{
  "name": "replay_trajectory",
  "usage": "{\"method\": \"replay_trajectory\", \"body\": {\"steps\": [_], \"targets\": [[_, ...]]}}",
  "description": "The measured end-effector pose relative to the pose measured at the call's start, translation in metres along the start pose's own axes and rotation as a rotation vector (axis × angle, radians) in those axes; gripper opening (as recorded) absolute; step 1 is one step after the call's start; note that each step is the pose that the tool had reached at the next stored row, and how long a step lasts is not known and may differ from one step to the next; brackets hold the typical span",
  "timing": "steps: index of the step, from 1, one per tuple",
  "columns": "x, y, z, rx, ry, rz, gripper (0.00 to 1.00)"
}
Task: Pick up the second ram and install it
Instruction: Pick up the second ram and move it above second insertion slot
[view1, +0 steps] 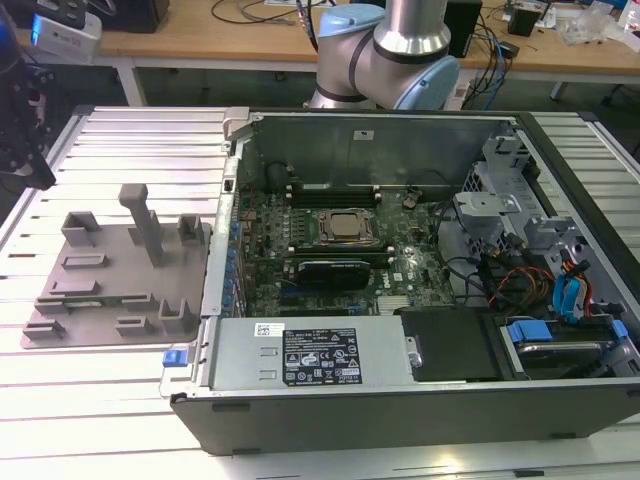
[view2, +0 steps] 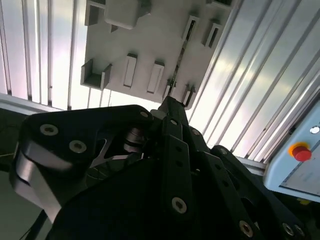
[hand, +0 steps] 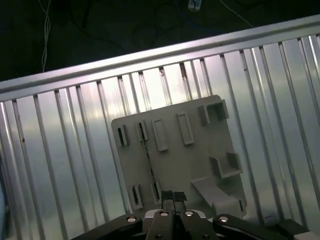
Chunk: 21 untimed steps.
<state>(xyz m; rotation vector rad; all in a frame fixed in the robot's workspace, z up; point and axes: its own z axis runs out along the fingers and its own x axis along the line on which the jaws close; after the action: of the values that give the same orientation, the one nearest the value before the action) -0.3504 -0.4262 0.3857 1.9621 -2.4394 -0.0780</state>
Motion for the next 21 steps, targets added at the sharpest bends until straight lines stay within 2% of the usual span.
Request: {"method": "replay_trajectory", "body": {"steps": [5,21], "targets": [[0.0000,0.0000,0.0000,-0.0019,0.0038,-0.082,0.08],[0.0000,0.0000,0.0000,-0.0062,0.0121,-0.268,0.08]]}}
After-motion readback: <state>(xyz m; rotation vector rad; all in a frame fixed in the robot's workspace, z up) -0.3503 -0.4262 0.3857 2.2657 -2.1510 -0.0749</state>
